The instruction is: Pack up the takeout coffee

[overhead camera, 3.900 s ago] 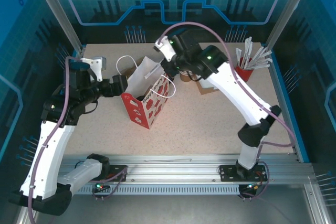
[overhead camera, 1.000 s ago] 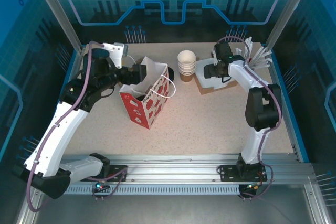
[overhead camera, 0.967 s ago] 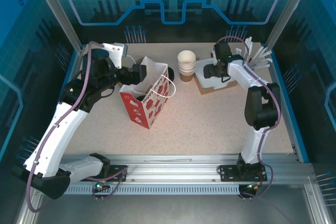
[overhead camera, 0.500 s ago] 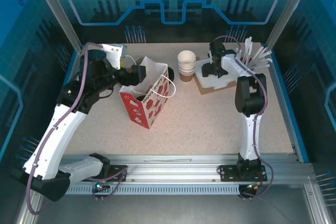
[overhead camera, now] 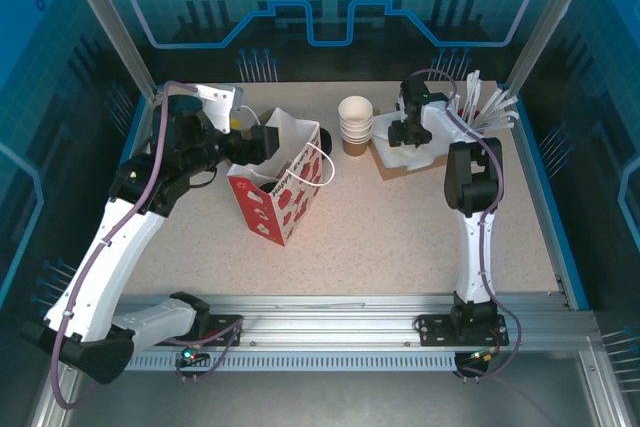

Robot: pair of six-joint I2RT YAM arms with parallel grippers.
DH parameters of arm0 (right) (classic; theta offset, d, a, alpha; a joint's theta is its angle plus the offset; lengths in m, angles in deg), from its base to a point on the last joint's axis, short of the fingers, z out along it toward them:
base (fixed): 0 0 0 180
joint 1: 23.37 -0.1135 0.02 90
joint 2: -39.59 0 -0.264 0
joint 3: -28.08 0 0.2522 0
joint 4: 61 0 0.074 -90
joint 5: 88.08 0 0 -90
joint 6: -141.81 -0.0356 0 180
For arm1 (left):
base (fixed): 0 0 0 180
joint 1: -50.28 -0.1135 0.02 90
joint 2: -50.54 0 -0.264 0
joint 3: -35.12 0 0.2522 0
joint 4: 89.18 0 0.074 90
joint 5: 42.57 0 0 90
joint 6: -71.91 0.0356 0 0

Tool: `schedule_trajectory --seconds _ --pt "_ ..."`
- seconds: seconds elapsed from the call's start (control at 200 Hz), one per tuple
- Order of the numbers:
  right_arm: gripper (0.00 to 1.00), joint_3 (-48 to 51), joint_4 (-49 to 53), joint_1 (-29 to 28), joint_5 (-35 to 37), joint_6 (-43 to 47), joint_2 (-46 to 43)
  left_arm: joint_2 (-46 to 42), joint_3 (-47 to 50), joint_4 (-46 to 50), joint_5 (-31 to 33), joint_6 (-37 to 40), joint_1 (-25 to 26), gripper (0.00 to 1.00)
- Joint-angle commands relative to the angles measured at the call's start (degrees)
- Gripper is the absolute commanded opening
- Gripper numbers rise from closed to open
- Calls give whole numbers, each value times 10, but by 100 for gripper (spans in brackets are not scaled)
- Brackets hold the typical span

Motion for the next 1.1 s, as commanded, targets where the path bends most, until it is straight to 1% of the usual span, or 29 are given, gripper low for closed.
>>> schedule_trajectory --seconds 0.0,0.205,0.43,0.915,1.096 --pt "53 -11 17 12 -16 0 9 -6 4 -14 -18 -2 -5 96" --pt "40 -10 18 13 -22 3 3 -4 3 -11 -21 -2 -6 96" --pt "36 -12 20 13 -23 5 -30 -5 3 -9 -26 -2 -5 96" --pt "13 -23 25 13 -33 0 -59 -4 2 -6 -31 1 -5 96" --pt "10 -26 28 12 -36 -3 -86 -4 2 -4 -35 0 -5 96"
